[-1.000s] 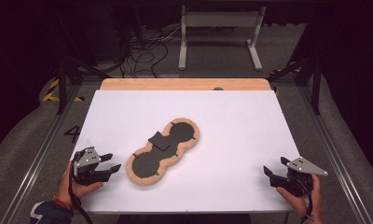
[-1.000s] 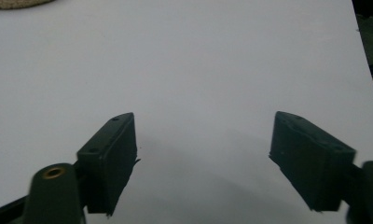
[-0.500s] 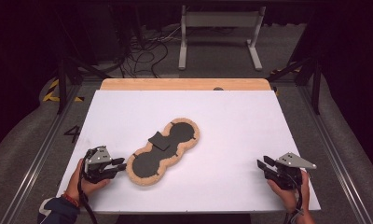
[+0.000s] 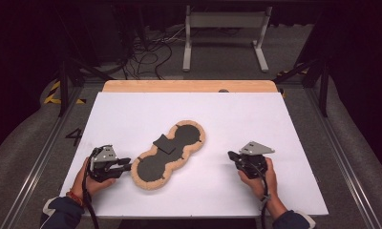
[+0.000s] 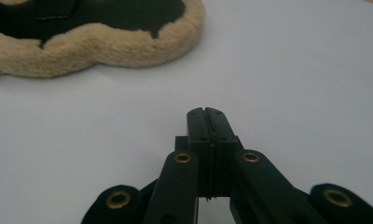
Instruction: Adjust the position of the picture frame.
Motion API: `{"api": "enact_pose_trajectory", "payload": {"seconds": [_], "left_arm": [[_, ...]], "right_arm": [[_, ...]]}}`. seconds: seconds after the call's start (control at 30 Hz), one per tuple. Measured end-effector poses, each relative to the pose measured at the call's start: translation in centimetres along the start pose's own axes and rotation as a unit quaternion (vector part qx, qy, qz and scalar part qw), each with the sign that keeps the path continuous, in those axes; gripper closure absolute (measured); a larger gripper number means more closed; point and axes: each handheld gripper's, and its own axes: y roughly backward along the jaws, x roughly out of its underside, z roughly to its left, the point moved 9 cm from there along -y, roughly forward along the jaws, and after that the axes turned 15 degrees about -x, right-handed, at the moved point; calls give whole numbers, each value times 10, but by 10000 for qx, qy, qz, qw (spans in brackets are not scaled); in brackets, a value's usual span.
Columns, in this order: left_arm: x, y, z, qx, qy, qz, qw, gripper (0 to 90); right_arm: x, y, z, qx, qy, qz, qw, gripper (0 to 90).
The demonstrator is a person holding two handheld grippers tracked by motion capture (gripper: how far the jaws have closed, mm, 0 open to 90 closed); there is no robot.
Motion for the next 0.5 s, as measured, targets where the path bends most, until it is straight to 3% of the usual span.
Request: {"api": "enact_pose_trajectory", "payload": {"seconds": [0.13, 0.17, 0.33, 0.4, 0.43, 0.5], "left_arm": [[-7, -8, 2, -64, 53, -10, 10000, 723], [-9, -9, 2, -80, -18, -9, 10000, 734], [-12, -11, -2, 127, 6, 0, 9999, 767], [-13, -8, -17, 445, -252, 4, 9987, 776], [-14, -7, -24, 474, -396, 19, 9981, 776], [-15, -6, -29, 481, -431, 41, 9979, 777]], "right_arm": [[-15, -23, 12, -176, 100, -8, 9998, 900], [-17, -28, 16, -238, 112, -10, 9997, 900], [-19, -48, 29, -488, 196, 122, 9985, 900], [-18, -53, 35, -627, 282, 226, 9974, 900], [-18, -54, 36, -643, 333, 262, 9970, 900], [-17, -53, 39, -757, 339, 304, 9961, 900]]}}
